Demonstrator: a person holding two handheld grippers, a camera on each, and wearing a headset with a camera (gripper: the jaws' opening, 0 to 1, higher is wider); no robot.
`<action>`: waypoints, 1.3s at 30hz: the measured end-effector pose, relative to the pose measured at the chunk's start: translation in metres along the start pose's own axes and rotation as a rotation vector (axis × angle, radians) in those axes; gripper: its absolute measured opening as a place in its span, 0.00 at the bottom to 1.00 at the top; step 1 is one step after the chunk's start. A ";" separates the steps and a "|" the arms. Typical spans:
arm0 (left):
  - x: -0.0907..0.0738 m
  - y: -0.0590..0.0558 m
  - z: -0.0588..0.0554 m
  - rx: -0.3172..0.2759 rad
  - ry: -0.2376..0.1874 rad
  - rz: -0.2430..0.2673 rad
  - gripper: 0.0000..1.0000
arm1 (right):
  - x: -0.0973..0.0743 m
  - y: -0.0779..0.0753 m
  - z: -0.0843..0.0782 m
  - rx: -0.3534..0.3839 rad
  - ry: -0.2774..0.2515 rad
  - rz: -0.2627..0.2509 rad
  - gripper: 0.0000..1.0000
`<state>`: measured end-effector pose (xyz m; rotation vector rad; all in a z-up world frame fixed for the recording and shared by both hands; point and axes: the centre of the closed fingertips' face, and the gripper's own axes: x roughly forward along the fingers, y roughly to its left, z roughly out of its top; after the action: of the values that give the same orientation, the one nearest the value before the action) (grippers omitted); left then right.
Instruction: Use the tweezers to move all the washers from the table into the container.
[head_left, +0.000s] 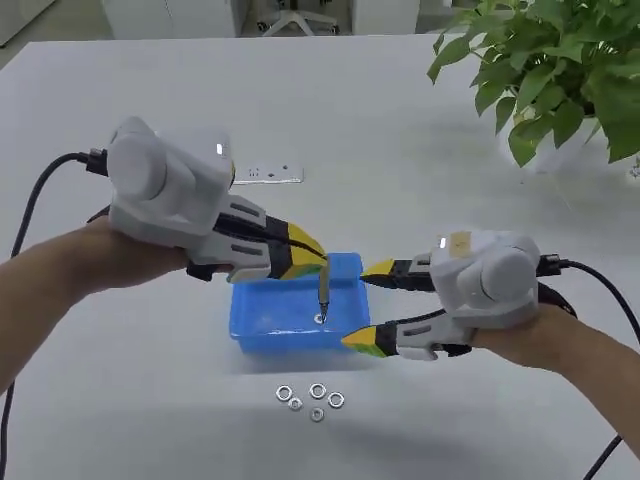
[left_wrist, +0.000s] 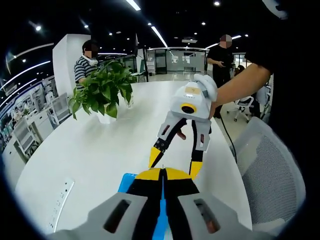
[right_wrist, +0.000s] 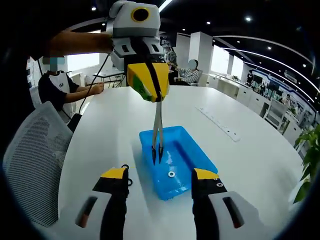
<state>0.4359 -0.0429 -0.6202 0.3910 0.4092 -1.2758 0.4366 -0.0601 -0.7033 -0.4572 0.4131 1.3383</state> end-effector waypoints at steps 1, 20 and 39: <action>0.000 -0.002 0.000 -0.001 0.000 -0.001 0.03 | -0.001 0.001 -0.001 0.000 0.001 -0.003 0.54; -0.001 -0.034 -0.009 -0.007 -0.006 0.001 0.03 | -0.023 0.036 -0.017 0.038 0.012 0.001 0.79; 0.005 -0.050 -0.021 -0.019 -0.014 -0.002 0.03 | -0.029 0.053 -0.034 0.078 0.027 -0.019 0.98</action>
<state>0.3872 -0.0487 -0.6429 0.3662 0.4096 -1.2747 0.3784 -0.0929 -0.7204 -0.4138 0.4798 1.2943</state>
